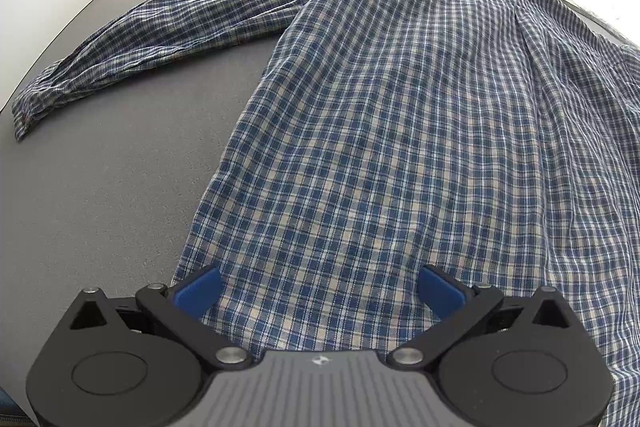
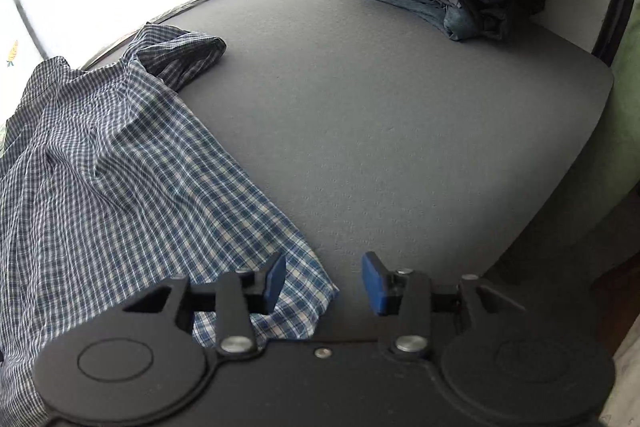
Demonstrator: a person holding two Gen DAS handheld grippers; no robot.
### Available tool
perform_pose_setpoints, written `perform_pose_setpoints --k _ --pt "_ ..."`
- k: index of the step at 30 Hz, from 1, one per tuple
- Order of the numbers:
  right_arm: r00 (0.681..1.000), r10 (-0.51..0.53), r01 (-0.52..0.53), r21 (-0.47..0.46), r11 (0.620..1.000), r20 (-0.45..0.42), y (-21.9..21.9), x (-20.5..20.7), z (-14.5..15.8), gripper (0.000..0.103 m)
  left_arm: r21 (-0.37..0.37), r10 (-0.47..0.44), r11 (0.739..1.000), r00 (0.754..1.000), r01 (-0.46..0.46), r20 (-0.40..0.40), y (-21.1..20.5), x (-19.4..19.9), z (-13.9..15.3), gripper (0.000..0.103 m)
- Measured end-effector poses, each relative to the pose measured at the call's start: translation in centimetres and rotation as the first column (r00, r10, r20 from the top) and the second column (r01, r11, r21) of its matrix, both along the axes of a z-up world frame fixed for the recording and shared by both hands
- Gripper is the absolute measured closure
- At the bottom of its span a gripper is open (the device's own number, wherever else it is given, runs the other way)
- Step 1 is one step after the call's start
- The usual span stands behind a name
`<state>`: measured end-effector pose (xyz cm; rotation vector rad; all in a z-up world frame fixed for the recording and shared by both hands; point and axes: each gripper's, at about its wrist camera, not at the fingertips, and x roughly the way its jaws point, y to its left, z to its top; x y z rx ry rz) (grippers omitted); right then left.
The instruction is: Fold clothes
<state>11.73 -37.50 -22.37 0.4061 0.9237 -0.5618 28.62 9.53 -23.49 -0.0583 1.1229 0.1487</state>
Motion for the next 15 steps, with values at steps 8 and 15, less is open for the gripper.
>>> perform_pose_setpoints --k 8,15 --pt "0.995 0.103 -0.103 0.1 0.99 0.002 -0.3 0.4 -1.4 0.1 0.001 0.006 1.0 1.0 -0.006 0.009 0.0 -0.1 0.0 0.0" --pt "0.995 0.066 -0.055 0.138 0.989 -0.074 -0.9 0.3 -2.2 0.1 0.001 0.008 1.0 1.0 -0.008 0.013 -0.1 -0.1 0.0 0.0"
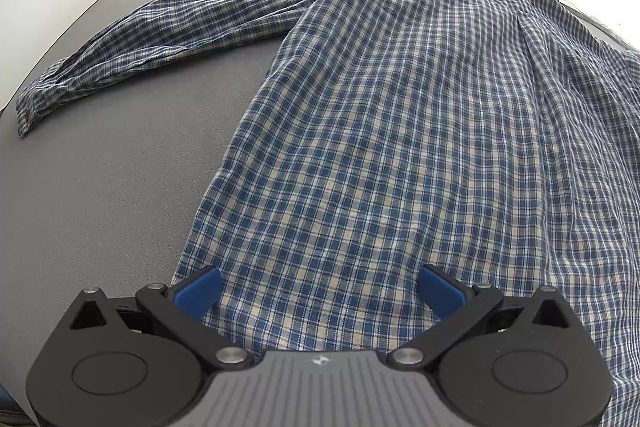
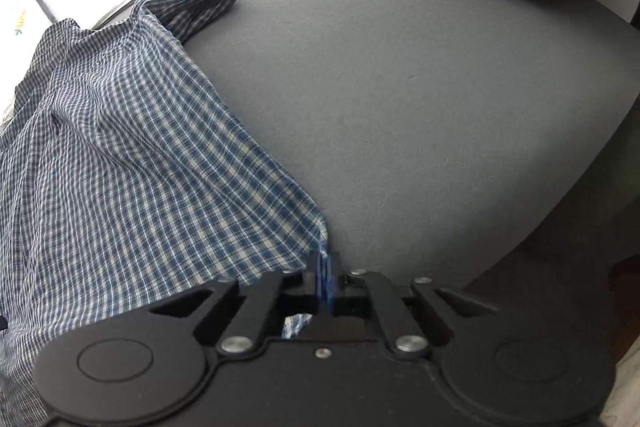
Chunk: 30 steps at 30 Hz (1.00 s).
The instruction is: Fold clothes
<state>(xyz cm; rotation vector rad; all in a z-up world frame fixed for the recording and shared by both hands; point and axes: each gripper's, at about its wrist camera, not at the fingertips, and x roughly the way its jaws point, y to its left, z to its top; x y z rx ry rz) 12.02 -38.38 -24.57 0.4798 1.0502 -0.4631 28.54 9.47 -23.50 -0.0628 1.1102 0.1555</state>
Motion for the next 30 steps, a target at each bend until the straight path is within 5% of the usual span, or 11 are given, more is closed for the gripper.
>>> perform_pose_setpoints --k 6,8,19,22,24,26,30 --pt "0.999 -0.013 0.015 -0.061 0.998 0.041 -0.4 1.2 1.9 0.081 0.001 0.02 1.0 1.0 -0.02 -0.006 0.0 0.1 0.1 0.0" --pt "0.995 -0.027 0.033 -0.059 0.998 0.096 -1.2 1.7 2.7 0.063 0.001 0.042 0.999 0.999 -0.042 -0.023 -0.1 0.3 0.1 0.0" --pt "0.972 0.075 -0.064 -0.057 0.996 0.222 -1.9 9.9 3.2 0.037 -0.031 0.134 0.99 0.98 -0.14 -0.146 0.3 2.1 0.2 0.0" --pt "0.961 0.124 -0.106 -0.087 0.991 0.248 -2.3 13.0 3.3 0.038 -0.05 0.167 0.983 0.975 -0.176 -0.144 0.5 3.0 0.3 0.0" --pt "0.956 0.14 -0.12 -0.091 0.989 0.259 -2.9 15.1 3.2 0.047 -0.07 0.18 0.979 0.976 -0.189 -0.12 0.2 4.0 0.5 0.0" --pt "0.951 0.141 -0.127 -0.071 0.989 0.274 -3.8 17.0 2.9 0.068 -0.1 0.18 0.977 0.98 -0.188 -0.091 -0.4 5.3 0.8 0.0" --pt "0.945 0.124 -0.127 -0.01 0.992 0.304 -5.6 20.8 1.7 0.074 -0.12 0.171 0.976 0.982 -0.18 -0.078 -3.0 9.9 0.5 0.0"
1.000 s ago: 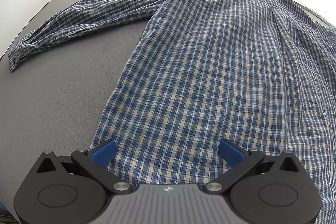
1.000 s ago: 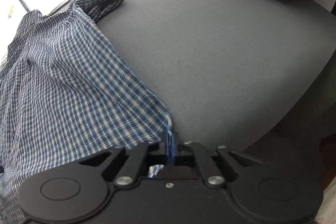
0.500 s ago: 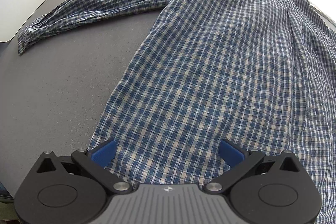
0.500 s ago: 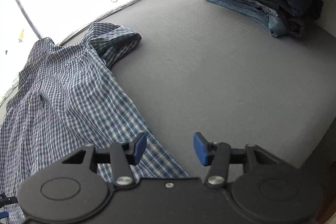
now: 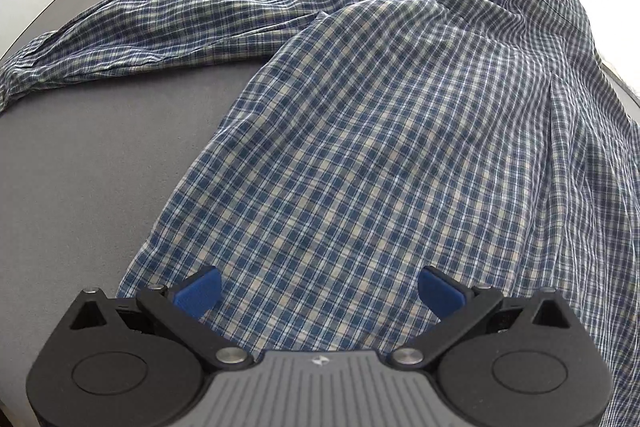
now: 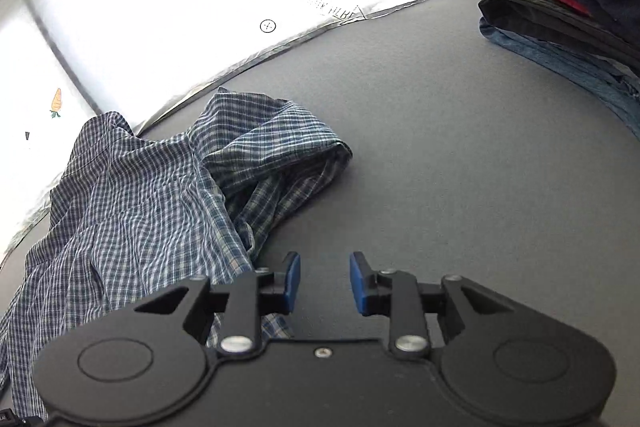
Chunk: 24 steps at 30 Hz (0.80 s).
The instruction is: Fold clothes
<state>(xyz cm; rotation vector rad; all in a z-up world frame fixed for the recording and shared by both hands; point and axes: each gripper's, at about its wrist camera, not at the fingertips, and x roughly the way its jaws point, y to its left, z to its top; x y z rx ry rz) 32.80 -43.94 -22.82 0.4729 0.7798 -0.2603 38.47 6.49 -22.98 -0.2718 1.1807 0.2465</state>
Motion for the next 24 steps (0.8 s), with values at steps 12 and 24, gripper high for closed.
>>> perform_pose_setpoints --k 12,24 --pt "0.996 0.08 -0.077 0.082 0.994 -0.035 0.7 8.1 -2.8 0.061 0.099 -0.127 0.987 0.992 0.128 -0.017 -6.0 6.9 -0.8 0.0" --pt "1.0 -0.015 0.024 -0.489 0.872 0.022 1.0 7.9 2.6 0.103 0.119 -0.146 0.983 0.989 0.141 0.034 -6.0 5.8 -0.8 0.0"
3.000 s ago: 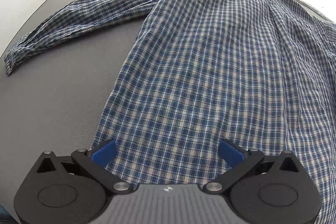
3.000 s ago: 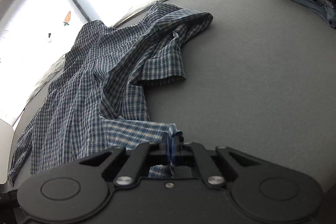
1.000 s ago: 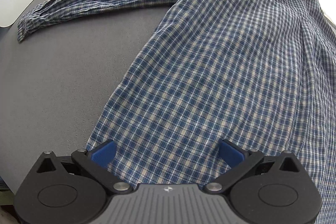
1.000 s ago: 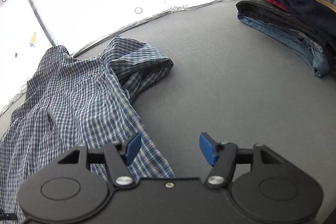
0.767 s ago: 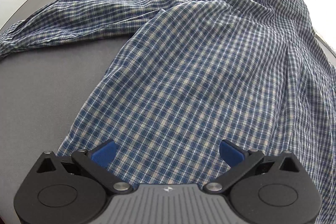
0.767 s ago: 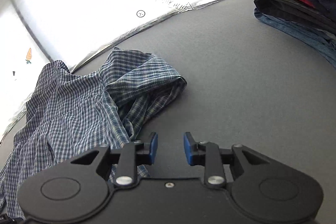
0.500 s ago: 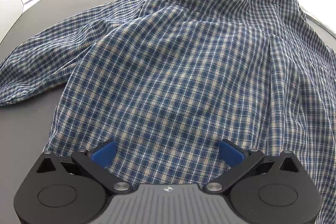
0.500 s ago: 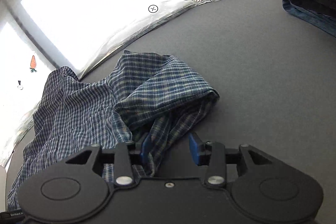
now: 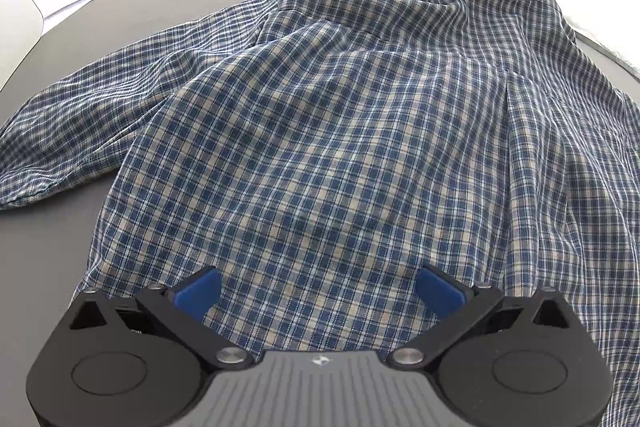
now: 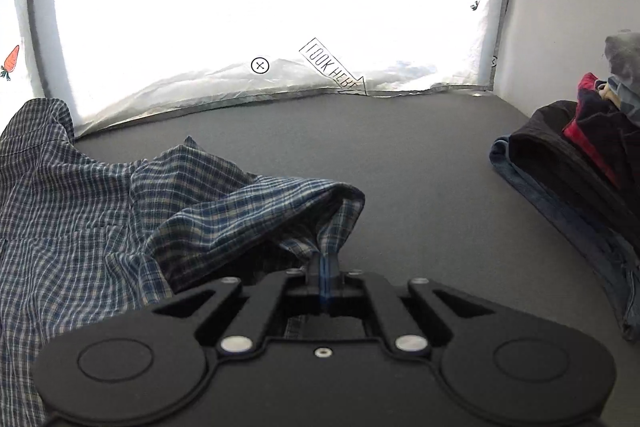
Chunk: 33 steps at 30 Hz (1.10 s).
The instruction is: Fold clothes
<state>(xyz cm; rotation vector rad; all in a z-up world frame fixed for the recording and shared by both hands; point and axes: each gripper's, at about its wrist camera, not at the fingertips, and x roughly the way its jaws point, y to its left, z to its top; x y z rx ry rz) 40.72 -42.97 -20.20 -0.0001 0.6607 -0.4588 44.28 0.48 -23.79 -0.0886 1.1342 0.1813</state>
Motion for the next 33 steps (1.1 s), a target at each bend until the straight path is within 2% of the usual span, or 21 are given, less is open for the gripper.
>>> perform_pose_setpoints --k 2,5,6,8,11,13,14,15,16,18,21,24,25,26,27,28,29,30,32,33 --pt "0.996 -0.03 0.043 -0.168 0.985 0.08 -0.3 -0.9 2.3 0.103 0.003 -0.002 1.0 1.0 0.001 0.012 0.0 -0.2 0.0 0.0" --pt "0.981 -0.022 0.097 -0.389 0.916 0.193 -0.1 -2.7 4.8 0.103 0.006 -0.002 1.0 1.0 0.002 0.025 -0.2 -0.4 0.0 0.0" --pt "0.981 -0.009 0.094 -0.437 0.895 0.193 0.1 -3.2 4.9 0.103 0.006 -0.002 1.0 1.0 0.001 0.028 -0.2 -0.4 0.0 0.0" --pt "0.994 0.024 0.033 -0.485 0.874 0.111 0.4 -4.0 4.0 0.101 0.008 0.001 1.0 0.999 -0.001 0.033 -0.3 -0.4 0.0 0.0" --pt "0.997 0.041 -0.061 -0.372 0.926 -0.06 0.3 -5.3 0.8 0.098 0.009 0.001 1.0 0.999 -0.001 0.037 -0.3 -0.6 -0.1 0.0" --pt "0.994 0.018 -0.049 -0.284 0.958 -0.111 0.2 -6.3 -0.7 0.094 0.009 0.001 1.0 0.999 -0.002 0.038 -0.2 -0.8 0.0 0.0" --pt "0.993 -0.012 -0.018 -0.241 0.97 -0.122 0.0 -6.8 -1.2 0.081 0.009 0.002 1.0 0.999 -0.002 0.038 -0.2 -0.8 0.0 0.0" --pt "0.991 -0.041 0.014 -0.21 0.978 -0.126 -0.1 -7.1 -1.6 0.073 0.009 0.002 1.0 0.999 -0.002 0.039 -0.2 -0.8 -0.1 0.0" --pt "0.991 -0.069 0.045 -0.196 0.98 -0.118 -0.3 -7.2 -1.8 0.059 0.01 0.002 1.0 0.999 -0.003 0.04 -0.2 -0.8 -0.1 0.0" --pt "0.987 -0.117 0.097 -0.174 0.98 -0.107 -0.8 -7.2 -2.1 0.057 0.01 0.003 1.0 0.999 -0.004 0.04 -0.3 -0.7 -0.1 0.0" --pt "0.983 -0.121 0.094 -0.19 0.977 -0.138 -1.6 -5.9 -3.0 0.052 0.01 0.006 1.0 0.999 -0.006 0.038 -0.3 -0.6 -0.2 0.0" --pt "0.977 -0.12 0.089 -0.173 0.981 -0.176 -3.0 -4.7 -3.8 0.052 0.011 0.008 1.0 0.999 -0.008 0.039 -0.3 -0.6 -0.3 0.0" --pt "0.975 -0.114 0.082 -0.171 0.982 -0.19 -3.4 -4.3 -3.9 0.06 0.011 0.008 1.0 0.999 -0.008 0.043 -0.3 -0.7 -0.3 0.0" --pt "0.974 -0.108 0.071 -0.186 0.98 -0.198 -3.6 -4.1 -3.9 0.087 0.012 0.008 1.0 0.999 -0.008 0.047 -0.3 -0.8 -0.4 0.0" --pt "0.973 -0.102 0.06 -0.201 0.978 -0.207 -3.9 -3.8 -4.0 0.097 0.013 0.008 1.0 0.999 -0.009 0.05 -0.3 -0.8 -0.4 0.0" --pt "0.975 -0.107 0.056 -0.249 0.967 -0.196 -3.9 -3.8 -3.8 0.096 0.014 0.008 1.0 0.999 -0.009 0.052 -0.3 -0.8 -0.4 0.0" --pt "0.98 -0.126 0.065 -0.346 0.936 -0.156 -3.7 -4.1 -3.2 0.096 0.014 0.009 1.0 0.999 -0.01 0.054 -0.3 -0.9 -0.4 0.0" --pt "0.983 -0.143 0.079 -0.443 0.893 -0.112 -3.4 -4.5 -2.7 0.096 0.014 0.01 1.0 0.999 -0.011 0.054 -0.3 -0.9 -0.4 0.0" --pt "0.981 -0.194 0.147 -0.635 0.759 -0.005 -3.4 -5.6 -1.5 0.096 0.014 0.012 1.0 0.998 -0.013 0.053 -0.3 -0.9 -0.4 0.0" --pt "0.975 -0.221 0.187 -0.667 0.721 0.034 -3.8 -6.1 -1.1 0.096 0.014 0.013 1.0 0.998 -0.014 0.054 -0.3 -0.9 -0.4 0.0"
